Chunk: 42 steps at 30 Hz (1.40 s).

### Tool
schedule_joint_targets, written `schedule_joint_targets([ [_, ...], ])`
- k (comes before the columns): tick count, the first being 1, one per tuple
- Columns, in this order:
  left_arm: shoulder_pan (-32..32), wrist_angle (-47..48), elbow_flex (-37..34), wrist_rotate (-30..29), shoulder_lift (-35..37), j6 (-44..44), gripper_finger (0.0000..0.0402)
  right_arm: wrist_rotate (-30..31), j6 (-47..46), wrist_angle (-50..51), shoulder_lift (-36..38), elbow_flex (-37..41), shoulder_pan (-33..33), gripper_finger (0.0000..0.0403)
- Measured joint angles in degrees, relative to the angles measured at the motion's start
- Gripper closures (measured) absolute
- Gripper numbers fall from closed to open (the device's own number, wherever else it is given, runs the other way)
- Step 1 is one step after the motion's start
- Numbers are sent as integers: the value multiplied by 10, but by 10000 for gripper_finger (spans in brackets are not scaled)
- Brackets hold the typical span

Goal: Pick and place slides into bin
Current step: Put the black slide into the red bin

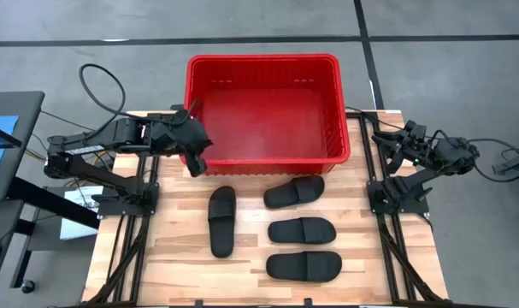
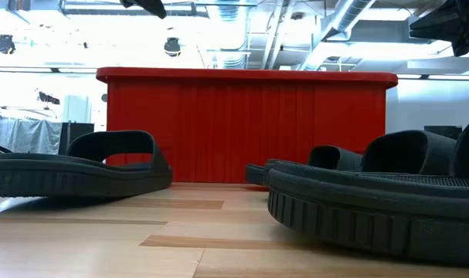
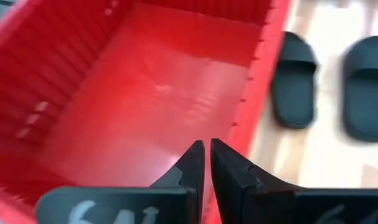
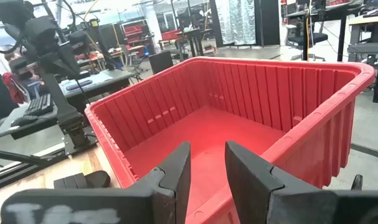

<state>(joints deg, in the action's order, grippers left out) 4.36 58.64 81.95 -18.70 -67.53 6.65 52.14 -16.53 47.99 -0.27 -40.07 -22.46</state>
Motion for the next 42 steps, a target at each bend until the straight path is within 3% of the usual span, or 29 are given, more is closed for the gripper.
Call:
schedule_joint_targets([
  [5, 0, -24, 0, 95, 0, 0, 381, 0, 0, 0, 0, 0, 0, 312],
  [11, 0, -26, 6, 261, 1, -20, 381, 0, 0, 0, 0, 0, 0, 312],
  [17, 0, 40, 12, 406, 1, -61, 381, 0, 0, 0, 0, 0, 0, 312],
  [28, 0, 74, 12, 347, 1, -67, 381, 0, 0, 0, 0, 0, 0, 312],
  [42, 0, 74, 12, 344, 1, -65, 381, 0, 0, 0, 0, 0, 0, 312],
])
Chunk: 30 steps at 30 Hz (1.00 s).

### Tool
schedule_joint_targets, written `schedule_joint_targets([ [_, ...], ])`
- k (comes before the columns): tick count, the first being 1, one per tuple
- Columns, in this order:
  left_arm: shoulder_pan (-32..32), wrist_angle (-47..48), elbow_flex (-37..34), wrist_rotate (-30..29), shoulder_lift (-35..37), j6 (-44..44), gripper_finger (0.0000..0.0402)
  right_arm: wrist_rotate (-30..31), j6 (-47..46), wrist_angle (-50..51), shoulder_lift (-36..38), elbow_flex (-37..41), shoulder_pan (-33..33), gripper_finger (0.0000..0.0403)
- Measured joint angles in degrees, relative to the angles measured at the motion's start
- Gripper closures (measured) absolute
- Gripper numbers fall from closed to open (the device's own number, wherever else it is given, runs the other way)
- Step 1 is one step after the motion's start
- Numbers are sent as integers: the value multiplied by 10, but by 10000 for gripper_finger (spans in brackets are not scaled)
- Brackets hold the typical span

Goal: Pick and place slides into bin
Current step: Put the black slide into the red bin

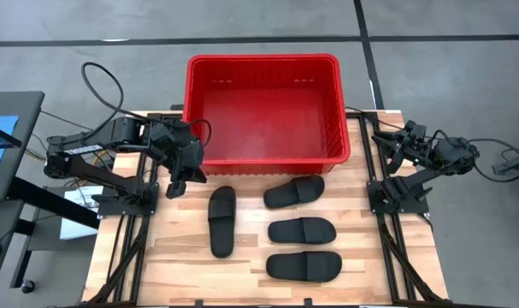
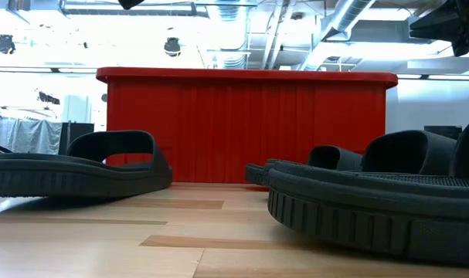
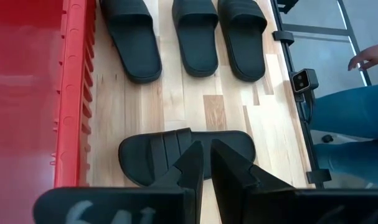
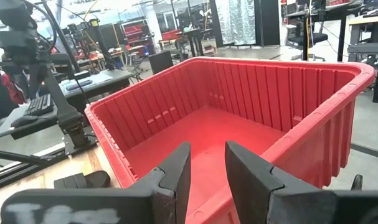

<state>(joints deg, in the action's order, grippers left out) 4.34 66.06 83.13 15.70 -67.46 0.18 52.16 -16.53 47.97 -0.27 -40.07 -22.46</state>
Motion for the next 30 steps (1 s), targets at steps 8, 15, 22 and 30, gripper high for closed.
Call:
schedule_joint_targets([
  [8, 0, 0, 0, 0, 0, 0, 381, 0, 0, 0, 0, 0, 0, 312],
  [15, 0, 5, 0, 0, 0, 0, 381, 0, 0, 0, 0, 0, 0, 312],
  [22, 0, 11, 0, 0, 0, 0, 381, 0, 0, 0, 0, 0, 0, 312],
  [30, 0, 26, 0, 1, 0, 0, 381, 0, 0, 0, 0, 0, 0, 312],
])
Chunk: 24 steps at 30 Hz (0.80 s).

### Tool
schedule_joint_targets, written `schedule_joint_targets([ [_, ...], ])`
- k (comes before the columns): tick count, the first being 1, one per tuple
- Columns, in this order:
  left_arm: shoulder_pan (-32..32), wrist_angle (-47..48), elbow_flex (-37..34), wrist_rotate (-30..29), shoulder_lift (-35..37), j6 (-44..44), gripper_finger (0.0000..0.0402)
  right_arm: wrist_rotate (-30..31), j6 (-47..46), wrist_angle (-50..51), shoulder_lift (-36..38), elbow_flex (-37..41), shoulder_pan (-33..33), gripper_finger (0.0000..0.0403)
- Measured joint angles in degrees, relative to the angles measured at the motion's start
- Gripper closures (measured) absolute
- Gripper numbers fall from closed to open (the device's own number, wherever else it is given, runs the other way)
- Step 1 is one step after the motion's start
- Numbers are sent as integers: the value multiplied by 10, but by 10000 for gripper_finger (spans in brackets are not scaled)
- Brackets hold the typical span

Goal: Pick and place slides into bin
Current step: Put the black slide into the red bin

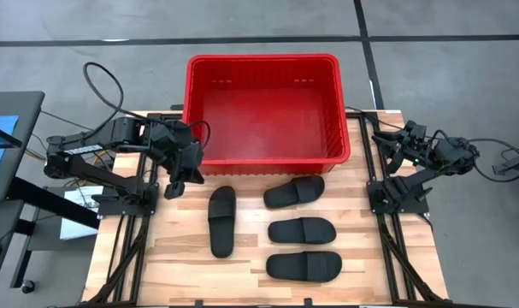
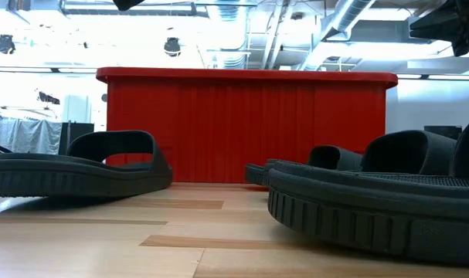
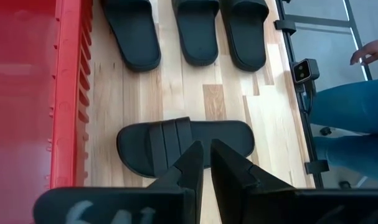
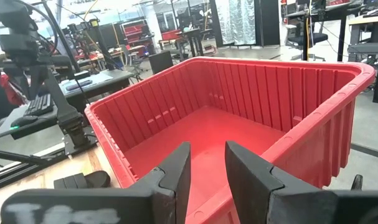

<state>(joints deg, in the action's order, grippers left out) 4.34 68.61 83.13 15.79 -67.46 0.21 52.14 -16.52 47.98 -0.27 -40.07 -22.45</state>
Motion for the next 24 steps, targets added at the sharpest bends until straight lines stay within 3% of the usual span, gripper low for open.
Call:
schedule_joint_targets([
  [11, -41, 4, 0, -25, 0, 26, 381, 0, 0, 0, 0, 0, 0, 312],
  [24, -92, -144, 0, -129, -15, 119, 381, 0, 0, 0, 0, 0, 0, 312],
])
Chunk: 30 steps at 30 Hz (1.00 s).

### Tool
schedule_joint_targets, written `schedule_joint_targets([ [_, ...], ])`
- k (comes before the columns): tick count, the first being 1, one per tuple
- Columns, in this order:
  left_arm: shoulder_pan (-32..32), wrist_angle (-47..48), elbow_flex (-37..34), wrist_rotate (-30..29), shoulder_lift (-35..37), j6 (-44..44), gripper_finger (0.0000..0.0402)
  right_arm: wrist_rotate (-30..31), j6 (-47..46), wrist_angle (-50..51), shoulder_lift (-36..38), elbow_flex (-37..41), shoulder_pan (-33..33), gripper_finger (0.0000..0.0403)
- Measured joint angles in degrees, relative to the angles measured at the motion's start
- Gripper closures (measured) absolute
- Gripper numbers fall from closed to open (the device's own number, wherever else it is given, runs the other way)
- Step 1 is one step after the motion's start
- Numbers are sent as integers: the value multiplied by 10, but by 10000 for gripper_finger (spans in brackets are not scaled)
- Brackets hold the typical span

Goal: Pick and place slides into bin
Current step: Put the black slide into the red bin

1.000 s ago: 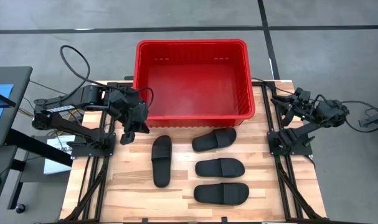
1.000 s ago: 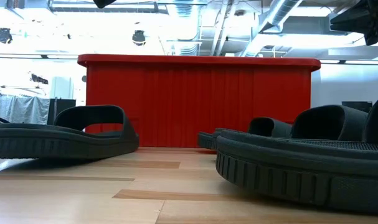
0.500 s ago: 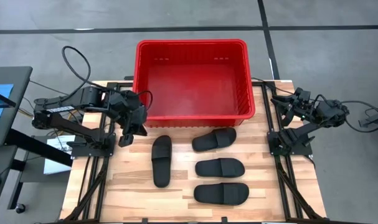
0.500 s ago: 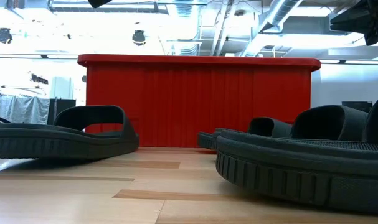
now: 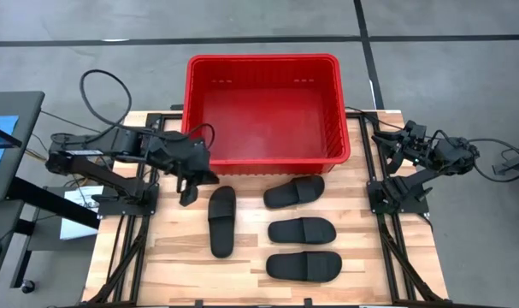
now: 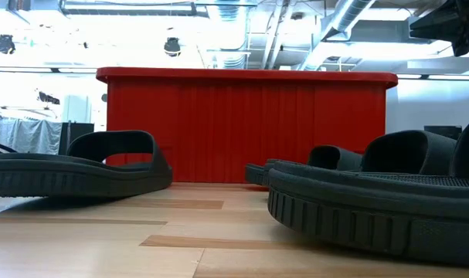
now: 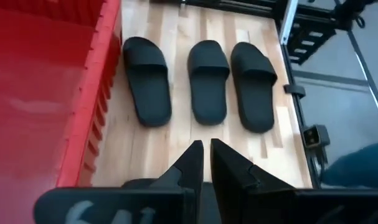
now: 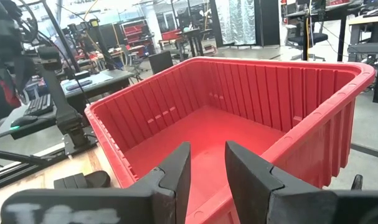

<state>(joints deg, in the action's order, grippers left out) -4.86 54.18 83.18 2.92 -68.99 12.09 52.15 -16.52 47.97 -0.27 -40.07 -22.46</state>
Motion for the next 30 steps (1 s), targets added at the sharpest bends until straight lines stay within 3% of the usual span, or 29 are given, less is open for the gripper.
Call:
schedule_joint_targets([
  [13, -18, -131, 24, -19, -149, 42, 381, 0, 0, 0, 0, 0, 0, 312],
  [21, -53, -129, 176, -43, -286, 26, 381, 0, 0, 0, 0, 0, 0, 312],
  [30, -80, -55, 343, -64, -391, 5, 381, 0, 0, 0, 0, 0, 0, 312],
])
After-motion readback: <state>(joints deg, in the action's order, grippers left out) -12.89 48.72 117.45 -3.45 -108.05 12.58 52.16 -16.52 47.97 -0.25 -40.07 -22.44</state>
